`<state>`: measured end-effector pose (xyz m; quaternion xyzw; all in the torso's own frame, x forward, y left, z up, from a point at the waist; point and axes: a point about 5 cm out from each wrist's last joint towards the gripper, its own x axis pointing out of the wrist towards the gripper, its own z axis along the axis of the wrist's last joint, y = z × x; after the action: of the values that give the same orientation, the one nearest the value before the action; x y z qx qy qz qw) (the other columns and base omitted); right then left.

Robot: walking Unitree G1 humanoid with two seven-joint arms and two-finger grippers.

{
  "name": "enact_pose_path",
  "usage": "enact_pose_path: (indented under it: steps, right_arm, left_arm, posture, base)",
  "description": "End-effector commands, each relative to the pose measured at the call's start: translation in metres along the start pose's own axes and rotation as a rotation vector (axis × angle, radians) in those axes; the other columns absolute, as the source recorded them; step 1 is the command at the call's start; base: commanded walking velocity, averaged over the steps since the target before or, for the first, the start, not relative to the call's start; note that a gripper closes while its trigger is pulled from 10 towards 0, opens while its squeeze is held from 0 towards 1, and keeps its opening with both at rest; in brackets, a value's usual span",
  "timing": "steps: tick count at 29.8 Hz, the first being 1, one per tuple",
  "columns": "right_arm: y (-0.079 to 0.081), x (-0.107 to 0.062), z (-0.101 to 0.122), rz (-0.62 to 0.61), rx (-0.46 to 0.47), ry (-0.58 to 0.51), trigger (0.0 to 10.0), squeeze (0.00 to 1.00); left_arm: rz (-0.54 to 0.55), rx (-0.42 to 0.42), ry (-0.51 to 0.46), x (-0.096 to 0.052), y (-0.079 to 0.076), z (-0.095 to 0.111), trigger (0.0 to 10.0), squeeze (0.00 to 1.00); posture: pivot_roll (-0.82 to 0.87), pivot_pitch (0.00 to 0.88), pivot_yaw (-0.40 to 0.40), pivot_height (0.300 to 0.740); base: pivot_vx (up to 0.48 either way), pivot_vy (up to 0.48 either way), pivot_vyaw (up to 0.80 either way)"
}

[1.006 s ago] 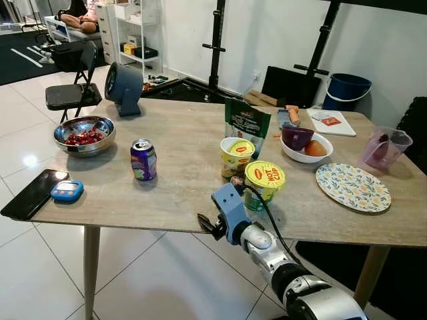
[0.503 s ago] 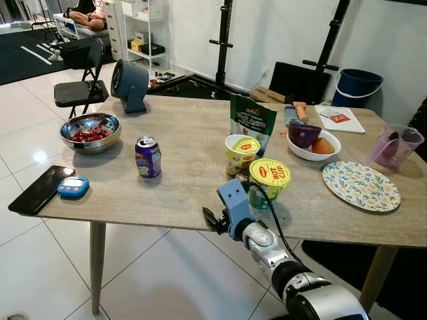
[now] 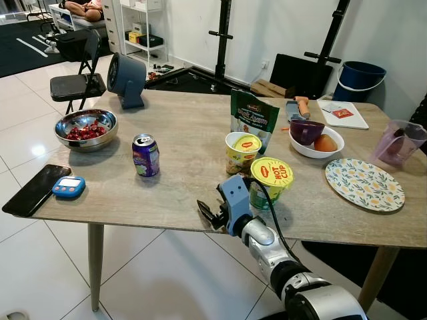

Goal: Restocking fridge

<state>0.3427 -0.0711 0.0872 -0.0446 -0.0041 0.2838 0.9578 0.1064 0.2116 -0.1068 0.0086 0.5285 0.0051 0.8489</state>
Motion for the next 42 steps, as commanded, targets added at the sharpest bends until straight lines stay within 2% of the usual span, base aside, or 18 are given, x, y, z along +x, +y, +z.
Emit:
enact_pose_path:
  steps: [1,10,13,14,17,20,21,23,24,25,27,29,31,33,34,35,38,42]
  right_arm:
    - [-0.002,-0.001,0.002,-0.01,0.009,-0.028,10.0,0.0]
    - [-0.01,-0.007,0.006,0.008,0.031,-0.09,10.0,0.0]
    - [-0.003,-0.014,0.003,0.17,0.106,-0.131,10.0,0.0]
    - [-0.003,-0.014,0.003,0.17,0.106,-0.131,10.0,0.0]
    - [0.008,-0.027,-0.005,0.429,0.285,-0.146,10.0,0.0]
    - [0.01,-0.032,-0.006,0.501,0.335,-0.155,10.0,0.0]
    - [0.012,-0.04,-0.01,0.577,0.384,-0.15,10.0,0.0]
    - [0.012,-0.04,-0.01,0.577,0.384,-0.15,10.0,0.0]
    - [0.012,-0.049,-0.014,0.643,0.41,-0.137,10.0,0.0]
    - [0.012,-0.049,-0.014,0.643,0.41,-0.137,10.0,0.0]
    - [0.012,-0.074,-0.022,0.807,0.492,-0.104,10.0,0.0]
    - [0.012,-0.074,-0.022,0.807,0.492,-0.104,10.0,0.0]
    - [0.011,-0.094,-0.03,0.907,0.537,-0.051,10.0,0.0]
    - [0.009,-0.101,-0.039,0.916,0.535,0.005,10.0,0.0]
    - [0.006,-0.108,-0.052,0.886,0.518,0.089,10.0,0.0]
    - [0.006,-0.108,-0.052,0.886,0.518,0.089,10.0,0.0]
    - [-0.002,-0.136,-0.092,0.75,0.45,0.386,10.0,0.0]
    - [-0.005,-0.153,-0.107,0.659,0.436,0.509,10.0,0.0]
  left_arm:
    - [-0.022,0.019,0.014,0.001,-0.007,-0.002,10.0,0.0]
    - [-0.038,0.036,0.008,0.003,-0.012,0.003,10.0,0.0]
    - [-0.046,0.043,0.006,0.003,-0.014,0.005,10.0,0.0]
    - [-0.046,0.043,0.006,0.003,-0.014,0.005,10.0,0.0]
    - [-0.051,0.052,0.007,0.004,-0.015,0.006,10.0,0.0]
    - [-0.052,0.054,0.008,0.004,-0.015,0.006,10.0,0.0]
    - [-0.053,0.058,0.009,0.004,-0.015,0.007,10.0,0.0]
    - [-0.053,0.058,0.009,0.004,-0.015,0.007,10.0,0.0]
    - [-0.055,0.061,0.009,0.004,-0.016,0.007,10.0,0.0]
    - [-0.055,0.061,0.009,0.004,-0.016,0.007,10.0,0.0]
    - [-0.059,0.068,0.009,0.004,-0.017,0.009,10.0,0.0]
    - [-0.059,0.068,0.009,0.004,-0.017,0.009,10.0,0.0]
    - [-0.065,0.077,0.008,0.005,-0.018,0.01,10.0,0.0]
    - [-0.069,0.08,0.007,0.005,-0.019,0.011,10.0,0.0]
    - [-0.075,0.08,0.007,0.005,-0.02,0.011,10.0,0.0]
    - [-0.075,0.08,0.007,0.005,-0.02,0.011,10.0,0.0]
    - [-0.085,0.079,0.009,0.006,-0.023,0.013,10.0,0.0]
    - [-0.086,0.076,0.01,0.006,-0.024,0.013,10.0,0.0]
  posture:
    - [0.18,0.055,-0.04,0.74]
    - [0.14,0.049,-0.036,0.74]
    - [0.14,0.049,-0.036,0.74]
    - [0.14,0.049,-0.036,0.74]
    - [0.11,0.04,-0.029,0.74]
    - [0.11,0.04,-0.029,0.74]
    - [0.1,0.035,-0.029,0.74]
    - [0.1,0.035,-0.029,0.74]
    - [0.1,0.031,-0.028,0.74]
    - [0.1,0.031,-0.028,0.74]
    - [0.09,0.027,-0.026,0.74]
    - [0.09,0.027,-0.026,0.74]
    - [0.07,0.025,-0.025,0.74]
    - [0.07,0.021,-0.024,0.74]
    - [0.07,0.02,-0.025,0.74]
    - [0.07,0.02,-0.025,0.74]
    - [0.07,0.016,-0.022,0.74]
    - [0.07,0.014,-0.021,0.74]
  base:
    - [0.0,0.0,0.0]
    - [0.0,0.0,0.0]
    - [0.0,0.0,0.0]
    - [0.0,0.0,0.0]
    - [0.0,0.0,0.0]
    - [0.0,0.0,0.0]
    - [0.0,0.0,0.0]
    - [0.0,0.0,0.0]
    - [0.0,0.0,0.0]
    - [0.0,0.0,0.0]
    - [0.0,0.0,0.0]
    - [0.0,0.0,0.0]
    - [0.0,0.0,0.0]
    - [0.0,0.0,0.0]
    - [0.0,0.0,0.0]
    - [0.0,0.0,0.0]
    - [0.0,0.0,0.0]
    - [0.0,0.0,0.0]
